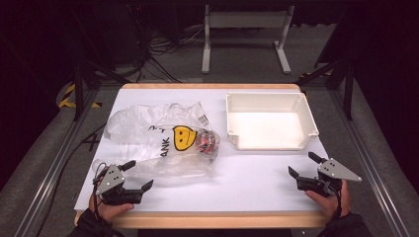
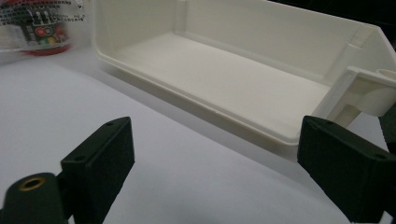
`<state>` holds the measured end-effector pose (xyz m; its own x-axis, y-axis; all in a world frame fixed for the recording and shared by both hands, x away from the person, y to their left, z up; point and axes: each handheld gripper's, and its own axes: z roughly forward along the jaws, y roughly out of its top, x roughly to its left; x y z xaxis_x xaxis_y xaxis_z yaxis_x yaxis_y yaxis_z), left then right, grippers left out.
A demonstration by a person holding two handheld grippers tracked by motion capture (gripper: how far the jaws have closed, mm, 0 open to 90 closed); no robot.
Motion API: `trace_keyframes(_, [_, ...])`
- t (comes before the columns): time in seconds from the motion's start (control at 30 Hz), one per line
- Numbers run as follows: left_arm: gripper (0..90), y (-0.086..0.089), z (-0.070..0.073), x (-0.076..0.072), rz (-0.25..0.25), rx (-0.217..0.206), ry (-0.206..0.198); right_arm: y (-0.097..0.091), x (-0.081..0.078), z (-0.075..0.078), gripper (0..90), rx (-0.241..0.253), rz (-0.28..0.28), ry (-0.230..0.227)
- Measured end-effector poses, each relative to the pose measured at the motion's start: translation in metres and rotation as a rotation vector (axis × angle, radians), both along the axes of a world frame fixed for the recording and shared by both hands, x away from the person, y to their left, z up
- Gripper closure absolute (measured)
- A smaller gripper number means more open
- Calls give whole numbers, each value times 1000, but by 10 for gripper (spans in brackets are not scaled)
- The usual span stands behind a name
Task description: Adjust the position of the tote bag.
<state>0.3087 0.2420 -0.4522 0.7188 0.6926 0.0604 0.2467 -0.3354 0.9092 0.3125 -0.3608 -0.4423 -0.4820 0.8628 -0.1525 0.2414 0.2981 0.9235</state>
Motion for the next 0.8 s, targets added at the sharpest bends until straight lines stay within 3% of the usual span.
trace_keyframes(0.3, [109, 2, 0, -7, -2, 7, 2, 5, 0, 0, 141, -49, -7, 1])
trace_keyframes(0.43, [109, 9, 3, -13, 22, -13, -13, 10, 1, 1, 160, -70, 8, 16])
trace_keyframes(0.53, [108, 16, 7, -19, 63, -27, -31, 24, 0, 5, 173, -43, 67, 22])
trace_keyframes(0.6, [108, 19, 7, -20, 79, -24, -34, 27, 0, 6, 174, -44, 78, 22])
trace_keyframes(0.63, [107, 25, 8, -22, 113, -41, -33, 35, 0, 8, 194, -41, 115, 18])
trace_keyframes(0.7, [106, 30, 7, -23, 139, -59, -26, 42, 1, 9, 208, -33, 135, 22])
trace_keyframes(0.8, [102, 34, 6, -23, 160, -52, -7, 53, 3, 11, 250, -14, 186, 36])
